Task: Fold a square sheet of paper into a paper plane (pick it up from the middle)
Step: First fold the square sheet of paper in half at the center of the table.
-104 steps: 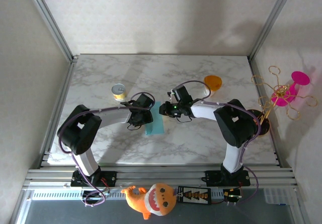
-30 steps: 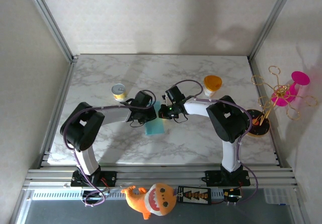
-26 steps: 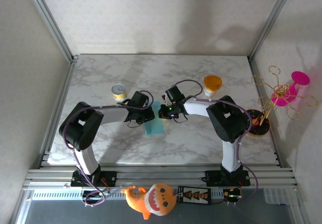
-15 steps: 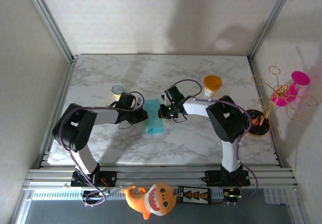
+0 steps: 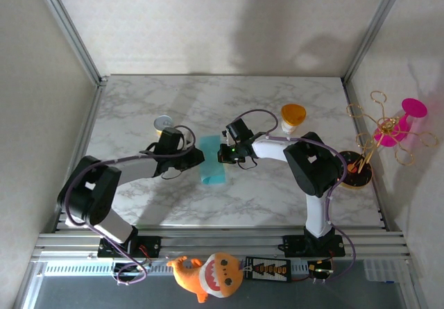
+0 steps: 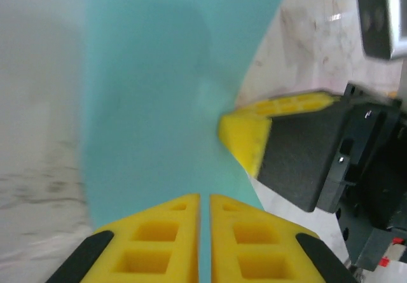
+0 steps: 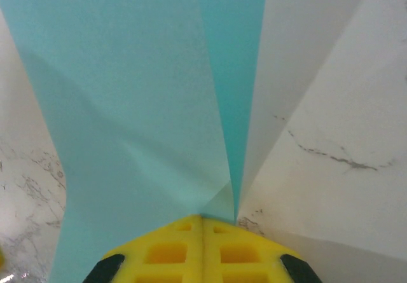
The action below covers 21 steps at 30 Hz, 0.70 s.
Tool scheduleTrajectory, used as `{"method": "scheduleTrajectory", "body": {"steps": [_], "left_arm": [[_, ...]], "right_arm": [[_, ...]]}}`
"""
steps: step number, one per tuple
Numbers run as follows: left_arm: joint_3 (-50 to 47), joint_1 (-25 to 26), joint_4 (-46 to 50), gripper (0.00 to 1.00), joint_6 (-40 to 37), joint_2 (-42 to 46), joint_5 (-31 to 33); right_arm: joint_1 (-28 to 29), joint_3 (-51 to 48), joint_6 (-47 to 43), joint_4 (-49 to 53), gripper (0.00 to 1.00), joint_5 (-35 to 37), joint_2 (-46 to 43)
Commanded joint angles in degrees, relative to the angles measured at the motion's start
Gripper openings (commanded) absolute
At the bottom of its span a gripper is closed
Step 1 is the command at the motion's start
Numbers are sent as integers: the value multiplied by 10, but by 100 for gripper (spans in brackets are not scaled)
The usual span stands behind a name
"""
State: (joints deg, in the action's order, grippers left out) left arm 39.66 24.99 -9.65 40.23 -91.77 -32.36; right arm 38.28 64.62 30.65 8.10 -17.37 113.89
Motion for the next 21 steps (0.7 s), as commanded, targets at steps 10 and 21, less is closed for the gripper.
{"method": "scheduleTrajectory", "body": {"steps": [10, 21], "left_arm": [[-79, 0, 33, 10, 29, -20, 34], [-47, -9, 38, 11, 60, 99, 30]], "right_arm": [[-10, -75, -9, 133, 1, 181, 107], [-10, -76, -9, 131, 1, 179, 118]]}}
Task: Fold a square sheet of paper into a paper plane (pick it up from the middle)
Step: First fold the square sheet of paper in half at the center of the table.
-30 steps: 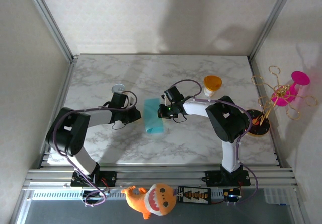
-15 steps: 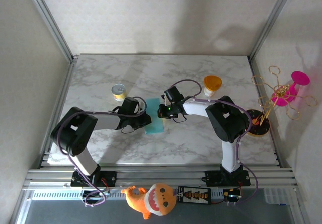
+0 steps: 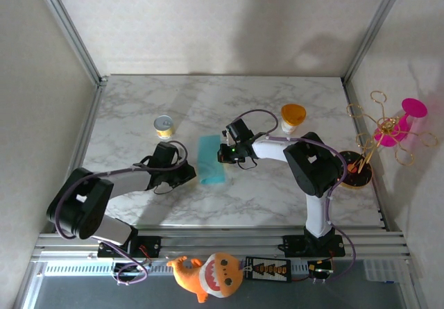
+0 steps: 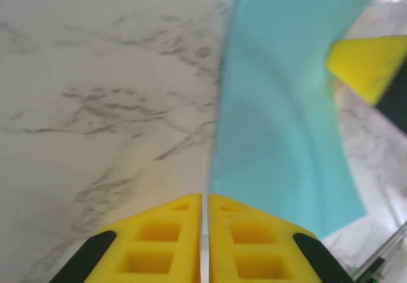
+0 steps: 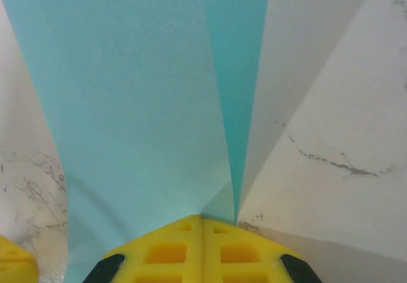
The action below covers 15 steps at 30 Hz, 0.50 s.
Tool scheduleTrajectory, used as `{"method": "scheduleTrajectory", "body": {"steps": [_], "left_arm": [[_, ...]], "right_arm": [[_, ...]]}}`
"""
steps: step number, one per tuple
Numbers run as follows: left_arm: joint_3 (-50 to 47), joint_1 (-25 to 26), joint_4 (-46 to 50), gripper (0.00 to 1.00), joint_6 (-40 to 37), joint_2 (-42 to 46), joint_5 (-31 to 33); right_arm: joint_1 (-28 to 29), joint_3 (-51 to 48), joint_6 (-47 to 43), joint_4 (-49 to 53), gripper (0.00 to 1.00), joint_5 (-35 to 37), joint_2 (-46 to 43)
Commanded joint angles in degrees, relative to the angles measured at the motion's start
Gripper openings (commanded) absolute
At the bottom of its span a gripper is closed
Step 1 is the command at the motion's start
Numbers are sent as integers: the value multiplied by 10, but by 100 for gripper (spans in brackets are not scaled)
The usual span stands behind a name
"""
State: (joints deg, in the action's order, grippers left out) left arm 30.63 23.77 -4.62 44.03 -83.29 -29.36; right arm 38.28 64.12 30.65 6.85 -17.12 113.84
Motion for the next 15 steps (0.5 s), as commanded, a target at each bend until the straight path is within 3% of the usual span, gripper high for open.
{"method": "scheduleTrajectory", "body": {"steps": [1, 8, 15], "left_arm": [[60, 10, -23, 11, 28, 4, 3], [127, 36, -39, 10, 52, -118, 23], [96, 34, -37, 10, 47, -150, 37]], "right_arm": [[-10, -72, -9, 143, 1, 176, 119], [-10, -74, -8, 142, 0, 177, 118], [-10, -75, -8, 143, 1, 177, 117]]}}
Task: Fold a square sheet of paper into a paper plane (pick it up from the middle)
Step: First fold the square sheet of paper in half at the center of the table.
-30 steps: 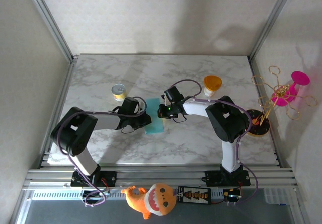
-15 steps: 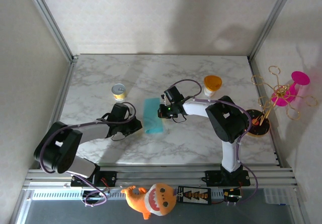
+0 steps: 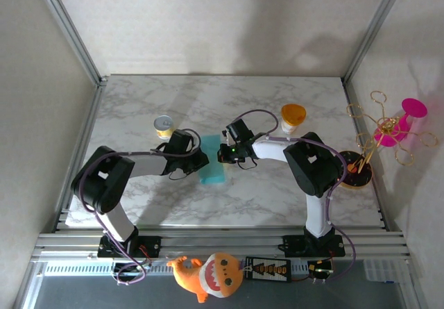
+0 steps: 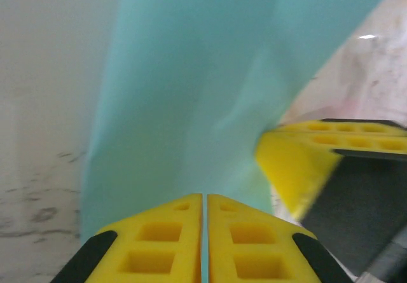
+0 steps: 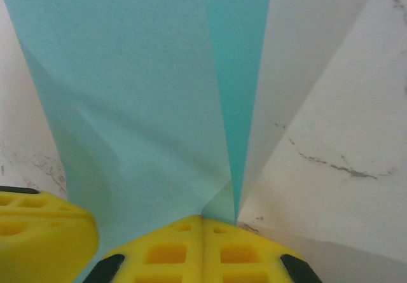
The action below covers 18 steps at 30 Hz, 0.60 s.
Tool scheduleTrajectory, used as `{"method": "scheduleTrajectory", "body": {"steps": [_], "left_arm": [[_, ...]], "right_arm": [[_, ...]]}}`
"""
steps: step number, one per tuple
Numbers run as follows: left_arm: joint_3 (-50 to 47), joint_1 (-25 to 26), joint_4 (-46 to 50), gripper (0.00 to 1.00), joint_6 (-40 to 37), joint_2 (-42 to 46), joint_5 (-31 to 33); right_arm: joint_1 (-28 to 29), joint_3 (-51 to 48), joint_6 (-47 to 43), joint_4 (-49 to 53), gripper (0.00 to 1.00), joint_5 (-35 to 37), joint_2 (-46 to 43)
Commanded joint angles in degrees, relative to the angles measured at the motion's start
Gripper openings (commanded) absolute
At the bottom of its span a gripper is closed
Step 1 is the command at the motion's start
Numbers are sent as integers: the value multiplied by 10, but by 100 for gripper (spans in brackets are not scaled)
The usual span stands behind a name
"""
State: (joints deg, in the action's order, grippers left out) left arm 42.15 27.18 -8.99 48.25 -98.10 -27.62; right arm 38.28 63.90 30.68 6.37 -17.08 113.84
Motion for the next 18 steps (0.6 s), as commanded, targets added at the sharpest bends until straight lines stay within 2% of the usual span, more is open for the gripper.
{"method": "scheduleTrajectory", "body": {"steps": [1, 8, 11, 14, 18], "left_arm": [[-30, -2, 5, 10, 6, 1, 20], [-94, -40, 55, 10, -14, 63, 40], [-107, -63, 45, 11, -8, 117, 13], [-92, -53, -9, 13, 16, 154, -28], [-55, -12, -23, 13, 29, 127, -32]], "right_arm": [[-11, -74, -9, 148, 1, 176, 117], [-11, -76, -5, 143, 0, 175, 116], [-11, -75, -5, 143, 1, 177, 115], [-11, -72, -5, 144, 0, 176, 115], [-11, -69, -5, 144, 1, 171, 113]]}}
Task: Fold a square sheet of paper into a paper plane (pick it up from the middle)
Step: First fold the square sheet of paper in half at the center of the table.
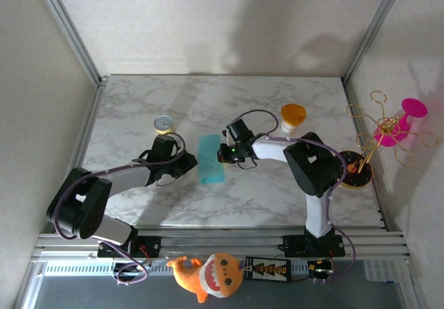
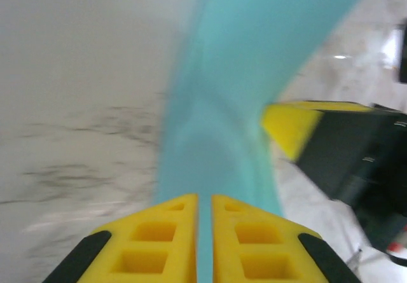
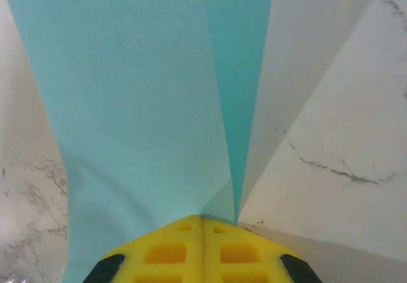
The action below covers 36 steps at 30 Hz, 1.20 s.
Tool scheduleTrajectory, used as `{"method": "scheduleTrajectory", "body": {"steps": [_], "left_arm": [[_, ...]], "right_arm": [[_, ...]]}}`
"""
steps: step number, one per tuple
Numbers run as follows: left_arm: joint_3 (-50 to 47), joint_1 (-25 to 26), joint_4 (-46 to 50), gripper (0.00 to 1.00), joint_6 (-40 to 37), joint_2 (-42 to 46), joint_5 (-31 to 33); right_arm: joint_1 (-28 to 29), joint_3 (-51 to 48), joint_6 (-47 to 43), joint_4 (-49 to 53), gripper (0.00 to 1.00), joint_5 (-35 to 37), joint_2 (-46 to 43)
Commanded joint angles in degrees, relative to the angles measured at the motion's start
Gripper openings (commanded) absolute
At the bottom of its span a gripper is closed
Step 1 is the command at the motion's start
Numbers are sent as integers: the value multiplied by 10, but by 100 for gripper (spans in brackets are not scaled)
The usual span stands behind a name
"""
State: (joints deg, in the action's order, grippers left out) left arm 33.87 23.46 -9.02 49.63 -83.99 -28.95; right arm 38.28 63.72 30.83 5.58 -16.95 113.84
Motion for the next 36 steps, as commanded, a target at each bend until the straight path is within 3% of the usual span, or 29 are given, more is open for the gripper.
{"method": "scheduleTrajectory", "body": {"steps": [1, 7, 12, 15, 19, 28, 36], "left_arm": [[32, 32, -25, 13, 18, -27, -20], [24, 51, -63, 10, 46, -109, -25], [-28, 50, -80, 10, 57, -109, -25], [-56, 50, -31, 10, 29, -92, -26], [-68, 50, 102, 10, -36, -65, 19], [-26, 54, 206, 10, -87, 18, 30], [26, 64, 103, 10, -28, 14, 26]], "right_arm": [[-11, -68, -6, 152, 0, 170, 114], [-11, -70, -3, 152, 0, 168, 114], [-11, -74, 2, 150, 0, 166, 111], [-11, -77, 4, 147, 0, 165, 113], [-11, -78, 2, 146, 0, 166, 115], [-11, -75, -1, 146, 0, 170, 117], [-11, -76, 1, 145, 0, 169, 118]]}}
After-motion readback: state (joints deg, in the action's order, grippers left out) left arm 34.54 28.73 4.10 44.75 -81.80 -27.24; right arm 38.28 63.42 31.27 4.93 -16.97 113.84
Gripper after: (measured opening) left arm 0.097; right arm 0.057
